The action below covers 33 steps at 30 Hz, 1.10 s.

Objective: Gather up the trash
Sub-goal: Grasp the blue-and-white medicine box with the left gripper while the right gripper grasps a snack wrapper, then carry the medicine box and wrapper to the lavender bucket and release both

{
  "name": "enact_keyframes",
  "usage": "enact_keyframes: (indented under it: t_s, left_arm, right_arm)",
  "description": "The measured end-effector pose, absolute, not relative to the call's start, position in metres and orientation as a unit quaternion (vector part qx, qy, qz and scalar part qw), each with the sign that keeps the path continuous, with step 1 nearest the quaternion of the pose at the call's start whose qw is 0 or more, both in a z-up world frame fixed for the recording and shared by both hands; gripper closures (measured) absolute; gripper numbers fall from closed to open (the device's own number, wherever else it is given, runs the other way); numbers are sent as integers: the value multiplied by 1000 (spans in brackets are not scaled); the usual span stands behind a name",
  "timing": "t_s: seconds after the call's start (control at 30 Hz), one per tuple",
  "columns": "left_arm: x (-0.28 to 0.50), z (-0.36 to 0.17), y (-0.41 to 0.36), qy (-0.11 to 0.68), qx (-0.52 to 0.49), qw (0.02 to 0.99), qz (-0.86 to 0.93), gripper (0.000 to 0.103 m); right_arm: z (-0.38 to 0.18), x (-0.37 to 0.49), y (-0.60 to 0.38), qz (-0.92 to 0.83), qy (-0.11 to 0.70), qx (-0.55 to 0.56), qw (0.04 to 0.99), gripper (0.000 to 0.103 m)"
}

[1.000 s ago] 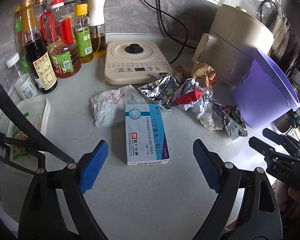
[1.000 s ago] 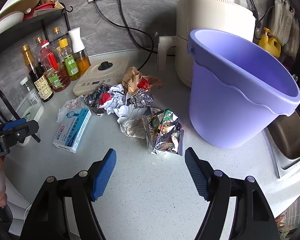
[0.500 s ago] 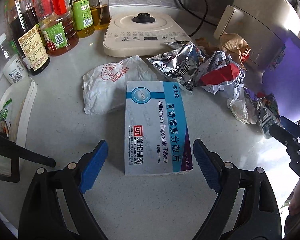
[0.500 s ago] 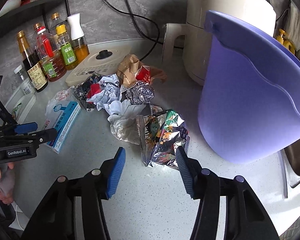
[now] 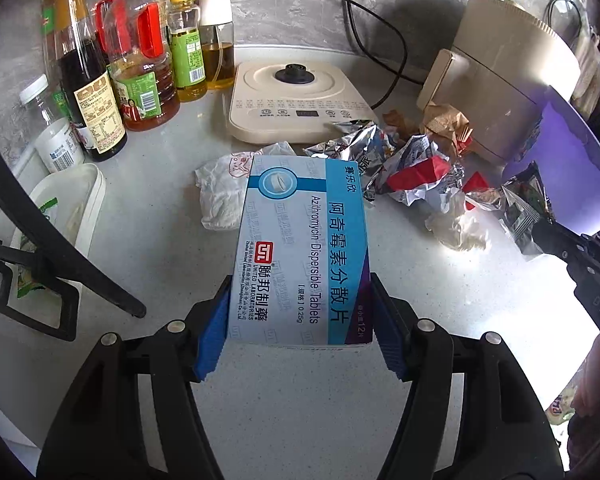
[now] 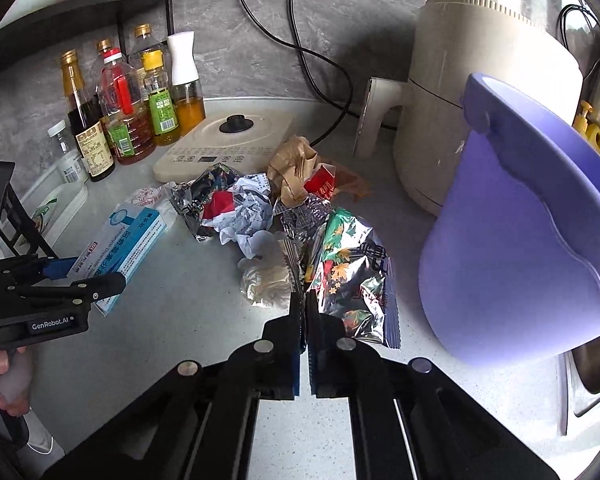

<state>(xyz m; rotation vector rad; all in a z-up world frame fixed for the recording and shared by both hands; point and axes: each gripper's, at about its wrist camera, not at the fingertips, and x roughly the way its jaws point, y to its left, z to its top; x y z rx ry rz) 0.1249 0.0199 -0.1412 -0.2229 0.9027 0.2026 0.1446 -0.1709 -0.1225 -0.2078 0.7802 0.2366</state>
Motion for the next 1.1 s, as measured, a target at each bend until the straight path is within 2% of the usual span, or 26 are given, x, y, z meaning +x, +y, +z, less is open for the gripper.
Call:
enact_keyframes:
  t_s: [0.4, 0.77, 0.97, 1.07, 1.1]
  left_arm:
    - [93, -80, 15, 377, -96, 918, 77, 39]
    - [111, -38, -20, 329, -90, 938, 55, 39]
    - [132, -23, -46, 316, -81, 945, 37, 39]
    - [144, -20, -62, 316, -75, 946, 21, 39]
    - [148, -20, -68, 316, -72, 946, 15, 39]
  right_arm:
    - [-65, 92, -165, 107, 320, -77, 938, 99]
    - [5, 80, -196, 105, 252, -69, 960, 99]
    - [24, 94, -228, 79, 235, -62, 967, 98]
    - [29, 106, -252, 39, 237, -52, 969, 92]
    - [29, 110, -262, 25, 242, -45, 969, 69]
